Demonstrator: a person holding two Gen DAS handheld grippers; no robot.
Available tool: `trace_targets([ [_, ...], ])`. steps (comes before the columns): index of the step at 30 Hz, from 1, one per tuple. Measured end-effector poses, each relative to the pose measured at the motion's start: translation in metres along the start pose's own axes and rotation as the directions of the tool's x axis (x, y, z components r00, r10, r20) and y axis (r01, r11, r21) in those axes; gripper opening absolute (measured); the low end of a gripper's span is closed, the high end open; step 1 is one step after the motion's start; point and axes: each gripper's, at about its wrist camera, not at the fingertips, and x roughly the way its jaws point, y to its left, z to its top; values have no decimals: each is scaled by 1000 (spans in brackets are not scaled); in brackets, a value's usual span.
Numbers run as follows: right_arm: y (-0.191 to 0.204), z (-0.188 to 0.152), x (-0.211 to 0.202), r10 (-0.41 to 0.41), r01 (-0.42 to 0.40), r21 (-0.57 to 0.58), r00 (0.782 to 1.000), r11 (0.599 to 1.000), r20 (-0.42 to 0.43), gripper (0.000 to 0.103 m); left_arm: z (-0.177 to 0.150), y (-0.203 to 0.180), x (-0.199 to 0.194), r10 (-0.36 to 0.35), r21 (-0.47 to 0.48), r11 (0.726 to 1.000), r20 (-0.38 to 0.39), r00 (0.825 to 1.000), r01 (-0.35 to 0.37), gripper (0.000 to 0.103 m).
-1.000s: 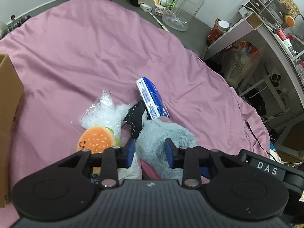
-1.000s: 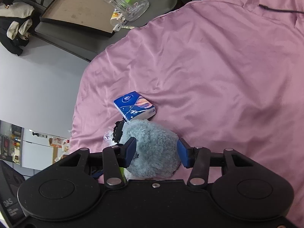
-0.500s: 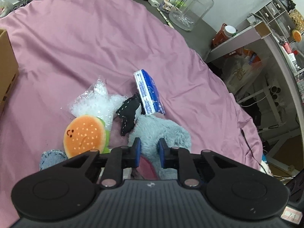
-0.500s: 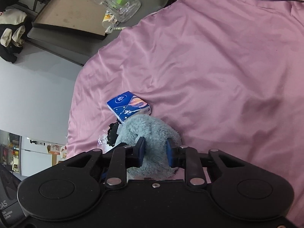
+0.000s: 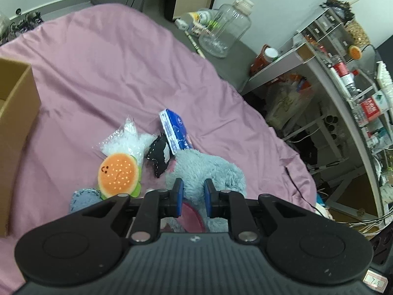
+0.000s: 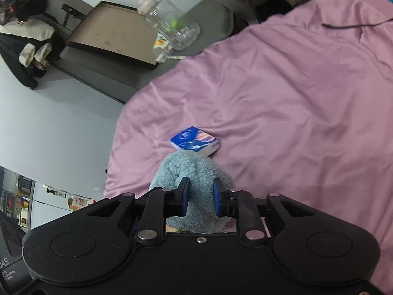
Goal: Organize soft objects
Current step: 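Carry the grey-blue plush with the right tool and lower it into the box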
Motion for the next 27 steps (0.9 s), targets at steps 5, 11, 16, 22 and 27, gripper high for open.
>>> trace_targets([
  [5, 16, -10, -18, 24, -23, -25, 999, 999, 30, 20, 0, 1, -26, -24, 13, 1000, 27, 999, 24, 16],
  [11, 37, -22, -34, 58, -56, -48, 997, 997, 43, 20, 0, 6, -59, -32, 28, 999, 62, 998, 30, 17],
  [16, 58, -34, -39, 94, -91, -85, 995, 992, 39, 19, 3, 18, -85, -33, 21, 999, 92, 995, 32, 17],
  [22, 84, -52, -42, 130, -125, -142, 991, 982, 27, 19, 6, 40, -111, -36, 5, 999, 121, 992, 35, 17],
  [27, 110, -69, -40, 150, -145, -195, 989, 970, 11, 19, 10, 62, -130, -29, -9, 999, 145, 989, 31, 17],
])
